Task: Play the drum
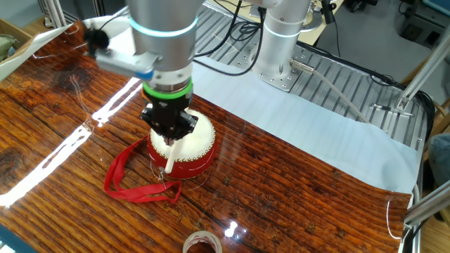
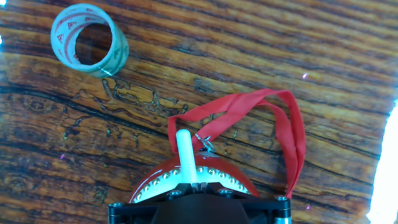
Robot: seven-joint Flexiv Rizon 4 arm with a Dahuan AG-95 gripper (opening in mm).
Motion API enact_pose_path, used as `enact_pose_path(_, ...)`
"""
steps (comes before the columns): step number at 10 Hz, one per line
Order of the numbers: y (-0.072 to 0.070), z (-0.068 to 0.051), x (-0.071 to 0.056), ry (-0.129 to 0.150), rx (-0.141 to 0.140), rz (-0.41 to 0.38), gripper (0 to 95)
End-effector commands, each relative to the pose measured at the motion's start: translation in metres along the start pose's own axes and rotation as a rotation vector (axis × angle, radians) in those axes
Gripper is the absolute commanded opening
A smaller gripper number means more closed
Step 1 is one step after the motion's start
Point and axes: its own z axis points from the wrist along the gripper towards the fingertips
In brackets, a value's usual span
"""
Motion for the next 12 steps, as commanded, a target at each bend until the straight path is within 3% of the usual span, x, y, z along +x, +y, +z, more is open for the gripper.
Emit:
enact_pose_path(1,0.0001,0.0008,-0.0031,0.017,-0.043,-0.006,19.0)
enact_pose_path(2,0.0002,0.0008,-0.0031,0.019,-0.048,-0.006,0.0)
enact_pose_path(10,0.0011,0.0025,-0.0039,0.016,-0.034,-0.006,0.0)
enact_pose_path(11,0.0011,0.0025,-0.0039,0.017,-0.034,-0.004,19.0)
enact_pose_path(12,0.0011,0.0025,-0.0039,0.017,-0.034,0.003,19.0)
